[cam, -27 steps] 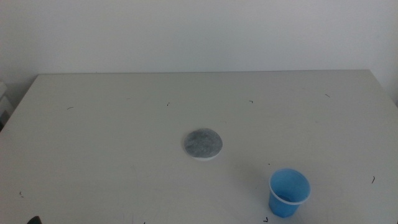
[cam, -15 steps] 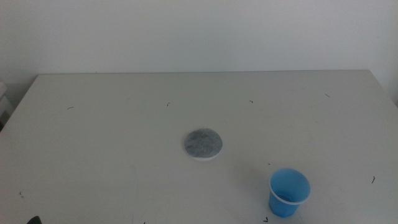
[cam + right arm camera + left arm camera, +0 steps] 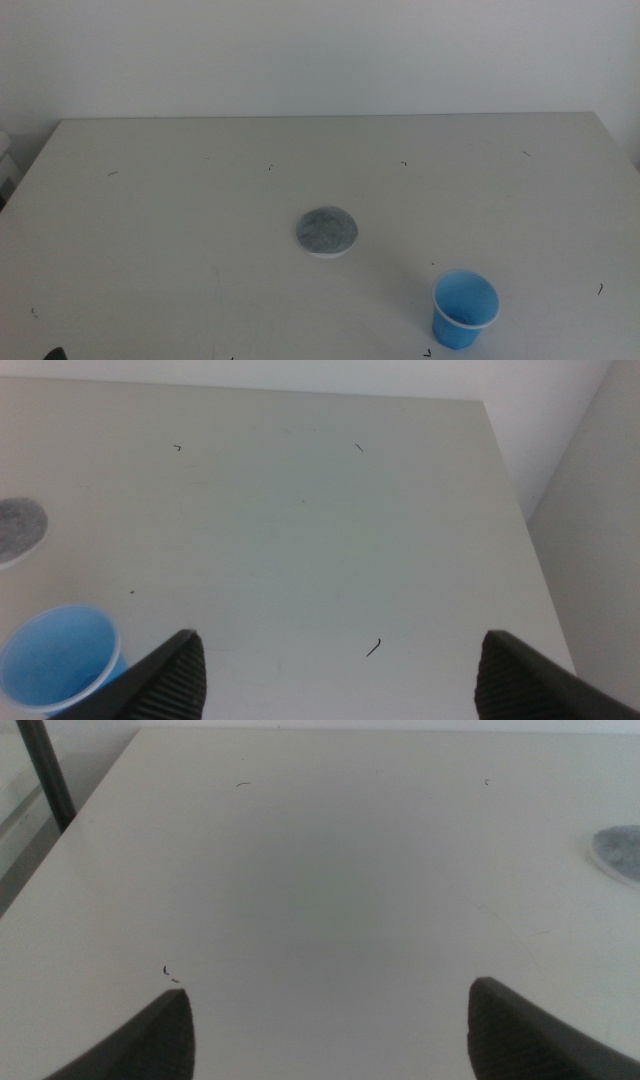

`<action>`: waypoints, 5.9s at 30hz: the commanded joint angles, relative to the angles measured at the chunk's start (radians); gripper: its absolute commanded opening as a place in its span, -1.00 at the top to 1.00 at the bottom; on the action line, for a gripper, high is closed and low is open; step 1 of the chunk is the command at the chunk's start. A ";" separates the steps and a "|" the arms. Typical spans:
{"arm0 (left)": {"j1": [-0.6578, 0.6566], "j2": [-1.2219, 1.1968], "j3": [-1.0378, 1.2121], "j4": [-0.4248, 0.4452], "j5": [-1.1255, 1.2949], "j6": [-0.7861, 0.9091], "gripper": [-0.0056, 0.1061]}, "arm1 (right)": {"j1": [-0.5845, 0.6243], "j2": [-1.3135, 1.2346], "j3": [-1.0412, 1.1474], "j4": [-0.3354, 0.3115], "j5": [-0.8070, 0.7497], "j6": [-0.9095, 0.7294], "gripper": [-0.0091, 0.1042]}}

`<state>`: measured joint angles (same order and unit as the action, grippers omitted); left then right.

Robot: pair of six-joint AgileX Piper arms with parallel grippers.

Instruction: Place an empty cup on a cup mat.

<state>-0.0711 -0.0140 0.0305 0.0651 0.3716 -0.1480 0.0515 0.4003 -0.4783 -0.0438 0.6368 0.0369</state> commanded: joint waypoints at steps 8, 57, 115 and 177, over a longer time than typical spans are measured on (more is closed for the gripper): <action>0.001 -0.011 -0.006 0.000 -0.066 -0.011 -0.98 | -0.006 0.275 -0.417 0.044 0.283 0.049 -0.82; 0.001 -0.011 -0.006 0.000 -0.066 -0.011 -0.98 | 0.402 1.133 -0.608 -0.026 0.330 0.418 -0.82; 0.001 -0.011 -0.006 0.000 -0.066 -0.011 -0.98 | 0.509 1.695 -1.604 0.071 0.621 0.450 0.86; 0.001 -0.011 -0.006 0.000 -0.066 -0.011 -0.98 | 0.290 0.783 -0.868 -0.122 0.364 0.440 -0.56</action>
<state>-0.0711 -0.0140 0.0305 0.0651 0.3716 -0.1480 0.3701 1.2751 -1.3754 -0.1351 1.0899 0.4874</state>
